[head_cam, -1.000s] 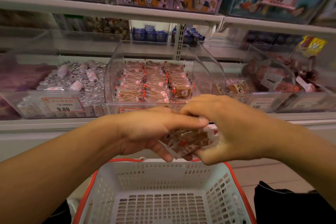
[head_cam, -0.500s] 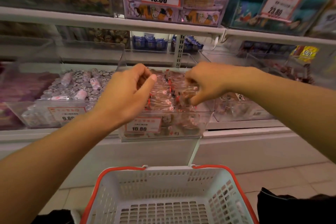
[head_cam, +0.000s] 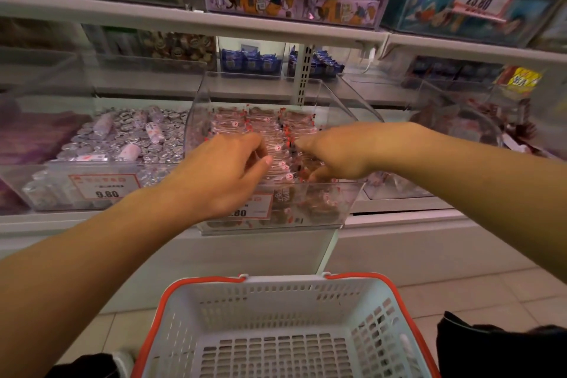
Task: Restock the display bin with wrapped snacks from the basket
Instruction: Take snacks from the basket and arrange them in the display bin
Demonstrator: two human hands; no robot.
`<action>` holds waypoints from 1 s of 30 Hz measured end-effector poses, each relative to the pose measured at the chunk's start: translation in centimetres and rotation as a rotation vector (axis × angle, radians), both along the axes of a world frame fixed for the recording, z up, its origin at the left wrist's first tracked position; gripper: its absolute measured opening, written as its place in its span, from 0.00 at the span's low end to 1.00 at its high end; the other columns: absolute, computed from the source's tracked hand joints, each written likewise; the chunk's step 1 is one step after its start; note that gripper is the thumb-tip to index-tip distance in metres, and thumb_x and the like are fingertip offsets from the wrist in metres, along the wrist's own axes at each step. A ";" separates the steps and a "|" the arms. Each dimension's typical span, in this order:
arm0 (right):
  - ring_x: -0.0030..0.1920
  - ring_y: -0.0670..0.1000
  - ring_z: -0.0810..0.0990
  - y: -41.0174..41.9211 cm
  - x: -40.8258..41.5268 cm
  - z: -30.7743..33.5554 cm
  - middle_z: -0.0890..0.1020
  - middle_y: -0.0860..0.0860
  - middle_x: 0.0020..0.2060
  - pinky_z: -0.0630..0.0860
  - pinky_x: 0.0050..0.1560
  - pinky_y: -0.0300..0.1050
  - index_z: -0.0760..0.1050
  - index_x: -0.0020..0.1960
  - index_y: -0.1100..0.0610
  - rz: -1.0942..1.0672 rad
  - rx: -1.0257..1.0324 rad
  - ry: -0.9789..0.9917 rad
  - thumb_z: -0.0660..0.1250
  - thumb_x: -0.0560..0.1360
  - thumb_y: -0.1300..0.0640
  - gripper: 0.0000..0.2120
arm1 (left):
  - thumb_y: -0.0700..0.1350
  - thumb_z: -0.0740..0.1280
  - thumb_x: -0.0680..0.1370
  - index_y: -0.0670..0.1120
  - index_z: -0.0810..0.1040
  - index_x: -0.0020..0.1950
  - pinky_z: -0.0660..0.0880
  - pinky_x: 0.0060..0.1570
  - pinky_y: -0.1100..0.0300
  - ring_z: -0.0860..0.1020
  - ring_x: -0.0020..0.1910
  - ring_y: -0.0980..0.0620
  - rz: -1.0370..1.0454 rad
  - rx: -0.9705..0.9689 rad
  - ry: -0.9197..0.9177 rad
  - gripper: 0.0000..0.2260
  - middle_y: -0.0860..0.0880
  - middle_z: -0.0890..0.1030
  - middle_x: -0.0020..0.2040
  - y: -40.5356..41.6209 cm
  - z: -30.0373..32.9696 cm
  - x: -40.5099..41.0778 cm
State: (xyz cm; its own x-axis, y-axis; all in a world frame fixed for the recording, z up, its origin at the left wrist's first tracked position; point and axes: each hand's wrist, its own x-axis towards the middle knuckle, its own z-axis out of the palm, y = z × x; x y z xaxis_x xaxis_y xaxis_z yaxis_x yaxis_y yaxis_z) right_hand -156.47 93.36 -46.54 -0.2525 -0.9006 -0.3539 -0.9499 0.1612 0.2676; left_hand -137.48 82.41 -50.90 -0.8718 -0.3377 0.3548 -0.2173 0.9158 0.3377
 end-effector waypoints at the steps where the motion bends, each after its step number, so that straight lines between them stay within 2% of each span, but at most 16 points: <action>1: 0.55 0.54 0.76 0.0 0.4 0.0 0.77 0.52 0.62 0.75 0.58 0.54 0.67 0.64 0.50 -0.016 0.051 0.049 0.62 0.79 0.41 0.19 | 0.55 0.58 0.81 0.52 0.75 0.50 0.73 0.40 0.53 0.76 0.40 0.55 0.001 -0.001 -0.002 0.10 0.55 0.78 0.41 0.0 0.0 0.0; 3: 0.65 0.57 0.73 -0.3 1.0 -0.2 0.70 0.55 0.70 0.72 0.65 0.55 0.65 0.73 0.53 -0.009 0.175 0.201 0.56 0.83 0.44 0.22 | 0.56 0.57 0.81 0.53 0.75 0.50 0.73 0.40 0.53 0.75 0.39 0.56 0.000 -0.003 -0.002 0.11 0.55 0.78 0.40 0.0 -0.1 0.1; 5: 0.73 0.60 0.66 -1.0 1.4 -0.5 0.62 0.57 0.77 0.68 0.71 0.55 0.58 0.79 0.54 -0.011 0.304 0.302 0.52 0.86 0.49 0.23 | 0.57 0.56 0.81 0.53 0.74 0.48 0.71 0.38 0.54 0.75 0.39 0.57 -0.001 0.003 -0.005 0.11 0.56 0.77 0.40 0.0 -0.2 0.1; 9: 0.73 0.61 0.65 -1.6 1.5 -0.1 0.63 0.60 0.75 0.65 0.72 0.57 0.57 0.78 0.61 -0.055 0.379 0.254 0.50 0.86 0.48 0.25 | 0.58 0.53 0.81 0.53 0.73 0.47 0.68 0.38 0.55 0.73 0.39 0.57 -0.013 0.000 -0.032 0.13 0.55 0.76 0.40 -0.1 -0.4 0.0; 13: 0.75 0.62 0.61 -1.7 1.4 -0.1 0.61 0.62 0.76 0.60 0.75 0.55 0.55 0.79 0.63 -0.105 0.377 0.160 0.52 0.86 0.50 0.26 | 0.58 0.52 0.80 0.51 0.74 0.50 0.73 0.46 0.51 0.73 0.43 0.53 -0.048 -0.016 -0.072 0.15 0.53 0.76 0.43 0.2 -0.4 0.2; 15: 0.77 0.60 0.59 -1.5 1.7 0.7 0.59 0.59 0.78 0.58 0.76 0.54 0.50 0.80 0.61 -0.159 0.294 0.022 0.54 0.85 0.47 0.30 | 0.57 0.53 0.80 0.50 0.75 0.52 0.74 0.49 0.50 0.74 0.45 0.52 -0.042 -0.013 -0.083 0.15 0.52 0.77 0.45 0.4 -0.2 0.4; 17: 0.77 0.58 0.60 -0.9 1.9 2.3 0.60 0.56 0.78 0.59 0.76 0.56 0.49 0.80 0.57 -0.146 0.126 -0.066 0.57 0.82 0.43 0.33 | 0.58 0.56 0.80 0.50 0.75 0.55 0.74 0.51 0.50 0.74 0.48 0.52 -0.030 -0.037 -0.064 0.15 0.52 0.77 0.49 0.4 0.3 0.5; 19: 0.72 0.57 0.68 0.6 2.2 3.9 0.67 0.55 0.75 0.66 0.72 0.58 0.56 0.79 0.54 -0.064 -0.141 -0.061 0.58 0.81 0.42 0.31 | 0.60 0.60 0.77 0.51 0.75 0.56 0.75 0.51 0.52 0.75 0.49 0.52 -0.033 -0.086 -0.030 0.16 0.52 0.77 0.50 0.3 0.8 1.0; 21: 0.59 0.55 0.78 3.3 3.1 4.3 0.78 0.52 0.63 0.76 0.60 0.57 0.67 0.72 0.49 0.028 -0.435 -0.088 0.56 0.81 0.40 0.24 | 0.63 0.62 0.74 0.53 0.74 0.50 0.74 0.44 0.54 0.75 0.44 0.54 -0.078 -0.128 -0.035 0.15 0.55 0.76 0.45 0.4 1.4 1.9; 22: 0.52 0.52 0.80 4.8 3.8 3.9 0.81 0.49 0.57 0.79 0.53 0.55 0.71 0.67 0.47 0.050 -0.509 -0.111 0.55 0.79 0.37 0.22 | 0.63 0.64 0.73 0.54 0.74 0.48 0.74 0.41 0.54 0.75 0.41 0.55 -0.098 -0.156 -0.071 0.14 0.56 0.76 0.42 0.4 1.6 2.3; 23: 0.48 0.50 0.80 6.2 4.5 3.1 0.82 0.46 0.53 0.80 0.48 0.54 0.73 0.63 0.46 0.054 -0.522 -0.108 0.55 0.77 0.35 0.22 | 0.62 0.67 0.72 0.54 0.74 0.47 0.75 0.40 0.54 0.74 0.40 0.55 -0.104 -0.188 -0.119 0.14 0.56 0.76 0.42 0.5 1.7 2.7; 25: 0.49 0.51 0.80 8.0 5.4 1.1 0.82 0.45 0.52 0.79 0.47 0.52 0.74 0.61 0.46 0.045 -0.447 -0.041 0.59 0.75 0.35 0.21 | 0.60 0.71 0.71 0.55 0.73 0.48 0.76 0.41 0.53 0.75 0.40 0.54 -0.072 -0.241 -0.194 0.14 0.56 0.76 0.43 0.5 1.9 3.2; 27: 0.52 0.53 0.80 8.2 5.0 -0.6 0.81 0.47 0.54 0.78 0.48 0.50 0.73 0.62 0.47 0.048 -0.399 0.013 0.66 0.76 0.41 0.18 | 0.57 0.73 0.71 0.56 0.71 0.48 0.77 0.42 0.53 0.74 0.41 0.54 -0.020 -0.268 -0.264 0.13 0.57 0.75 0.43 0.5 2.1 3.4; 30: 0.48 0.54 0.80 7.5 3.7 -1.4 0.83 0.49 0.48 0.76 0.45 0.47 0.76 0.53 0.49 0.032 -0.432 -0.001 0.68 0.78 0.50 0.06 | 0.52 0.73 0.73 0.58 0.68 0.44 0.75 0.40 0.55 0.75 0.41 0.51 0.049 -0.305 -0.377 0.13 0.56 0.72 0.40 0.2 2.2 3.0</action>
State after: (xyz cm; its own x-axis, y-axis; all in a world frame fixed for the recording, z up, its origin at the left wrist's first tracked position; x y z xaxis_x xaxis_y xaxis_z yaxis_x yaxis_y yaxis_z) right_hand -152.81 100.86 -47.99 -0.2221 -0.9733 0.0574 -0.9564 0.2289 0.1812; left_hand -134.49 82.61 -48.70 -0.9442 -0.3118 0.1064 -0.3187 0.9462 -0.0554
